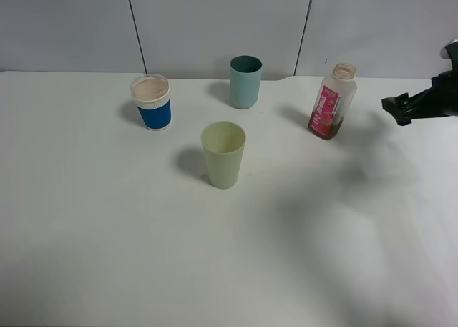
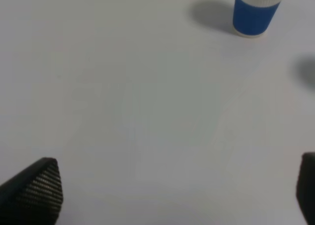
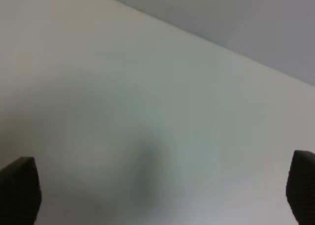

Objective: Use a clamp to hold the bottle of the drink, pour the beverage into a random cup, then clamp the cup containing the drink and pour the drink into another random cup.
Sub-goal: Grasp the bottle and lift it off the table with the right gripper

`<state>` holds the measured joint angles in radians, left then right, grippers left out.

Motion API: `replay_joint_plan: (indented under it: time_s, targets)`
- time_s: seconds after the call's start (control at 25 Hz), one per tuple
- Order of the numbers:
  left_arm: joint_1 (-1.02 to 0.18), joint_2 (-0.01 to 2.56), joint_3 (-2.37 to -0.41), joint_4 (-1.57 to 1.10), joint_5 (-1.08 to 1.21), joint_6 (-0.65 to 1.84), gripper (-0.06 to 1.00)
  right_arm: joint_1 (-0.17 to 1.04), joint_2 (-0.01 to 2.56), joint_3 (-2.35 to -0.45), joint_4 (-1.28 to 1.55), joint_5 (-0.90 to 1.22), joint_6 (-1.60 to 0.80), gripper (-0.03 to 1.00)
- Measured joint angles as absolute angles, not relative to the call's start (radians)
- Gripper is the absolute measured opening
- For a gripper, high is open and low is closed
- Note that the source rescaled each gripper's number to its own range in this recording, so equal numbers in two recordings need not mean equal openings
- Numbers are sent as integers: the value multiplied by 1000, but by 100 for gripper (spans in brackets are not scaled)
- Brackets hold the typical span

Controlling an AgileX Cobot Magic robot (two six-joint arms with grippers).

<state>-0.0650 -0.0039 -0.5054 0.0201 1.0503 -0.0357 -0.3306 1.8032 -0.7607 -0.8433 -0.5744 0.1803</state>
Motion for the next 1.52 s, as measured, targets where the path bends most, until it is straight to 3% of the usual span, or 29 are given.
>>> replay_joint_plan:
  time_s: [0.64, 1.52]
  targets:
    - [-65, -4, -505, 20, 1050, -36, 100, -207, 1897, -770, -1074, -587, 389, 100]
    - [-65, -4, -505, 20, 1050, -36, 100, -111, 2033, -873, -1127, -658, 382, 100]
